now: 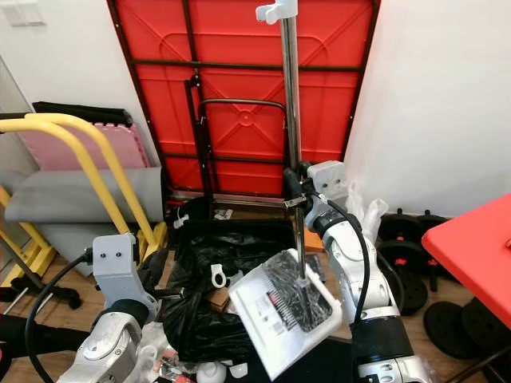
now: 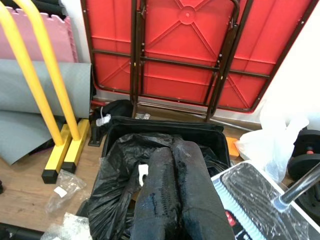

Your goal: Sweep floor

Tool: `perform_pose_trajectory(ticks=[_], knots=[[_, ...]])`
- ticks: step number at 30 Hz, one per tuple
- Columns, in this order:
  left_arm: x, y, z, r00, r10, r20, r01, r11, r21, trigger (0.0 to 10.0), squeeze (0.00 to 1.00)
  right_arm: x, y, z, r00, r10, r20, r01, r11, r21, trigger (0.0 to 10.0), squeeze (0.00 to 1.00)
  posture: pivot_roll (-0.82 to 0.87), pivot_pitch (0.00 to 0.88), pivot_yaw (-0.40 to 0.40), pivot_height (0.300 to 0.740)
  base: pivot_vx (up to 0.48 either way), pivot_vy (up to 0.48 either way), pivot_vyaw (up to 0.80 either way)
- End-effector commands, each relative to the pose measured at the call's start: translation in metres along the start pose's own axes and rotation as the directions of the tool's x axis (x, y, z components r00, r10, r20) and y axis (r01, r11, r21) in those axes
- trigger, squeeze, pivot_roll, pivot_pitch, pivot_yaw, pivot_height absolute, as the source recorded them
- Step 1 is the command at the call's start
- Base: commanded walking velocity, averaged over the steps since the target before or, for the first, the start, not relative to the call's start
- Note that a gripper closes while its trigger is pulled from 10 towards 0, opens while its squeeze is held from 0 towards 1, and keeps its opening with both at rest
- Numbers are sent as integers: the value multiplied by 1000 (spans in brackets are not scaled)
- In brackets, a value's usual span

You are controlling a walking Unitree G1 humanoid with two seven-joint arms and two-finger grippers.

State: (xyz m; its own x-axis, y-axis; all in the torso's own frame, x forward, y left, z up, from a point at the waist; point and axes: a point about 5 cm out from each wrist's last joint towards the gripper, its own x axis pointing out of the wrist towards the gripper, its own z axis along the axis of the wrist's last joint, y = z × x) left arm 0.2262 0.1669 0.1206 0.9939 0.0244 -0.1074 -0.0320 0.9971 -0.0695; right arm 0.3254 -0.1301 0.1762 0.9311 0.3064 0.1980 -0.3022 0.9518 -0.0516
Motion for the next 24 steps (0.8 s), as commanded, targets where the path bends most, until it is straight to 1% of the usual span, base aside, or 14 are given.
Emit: perform_pose_trajectory(ticks=[1, 5, 8, 17, 21, 24], knots=[[1, 2, -1, 1000, -28, -10, 28, 1000, 13, 10000, 0, 4, -1, 20, 996, -8, 85, 8, 1000, 3, 10000, 0, -24, 0, -22, 740, 0, 0, 0], [2, 2, -1, 1000, -24, -10, 24, 1000, 7, 10000, 0, 5, -1, 20, 997, -14, 79, 14, 1000, 11, 10000, 0, -23, 0, -23, 740, 0, 0, 0], [2, 3, -1, 1000, -21, -13, 21, 1000, 2, 10000, 0, 6, -1, 20, 997, -19, 73, 18, 1000, 17, 10000, 0, -24, 0, -23, 740, 0, 0, -800], [3, 4, -2, 1000, -18, -22, 18, 1000, -12, 10000, 0, 6, 1, 20, 998, -14, 62, 12, 1000, 25, 10000, 0, -25, 0, -22, 740, 0, 0, 0], [4, 4, -2, 1000, -18, -24, 18, 1000, -15, 10000, 0, 6, 1, 19, 998, -12, 54, 11, 1000, 29, 10000, 0, -26, 0, -21, 740, -245, 0, -800], [4, 4, -2, 1000, -18, -24, 18, 1000, -16, 10000, 0, 6, 2, 20, 998, -12, 55, 10, 1000, 29, 10000, 0, -26, 0, -20, 740, -266, 0, 0]])
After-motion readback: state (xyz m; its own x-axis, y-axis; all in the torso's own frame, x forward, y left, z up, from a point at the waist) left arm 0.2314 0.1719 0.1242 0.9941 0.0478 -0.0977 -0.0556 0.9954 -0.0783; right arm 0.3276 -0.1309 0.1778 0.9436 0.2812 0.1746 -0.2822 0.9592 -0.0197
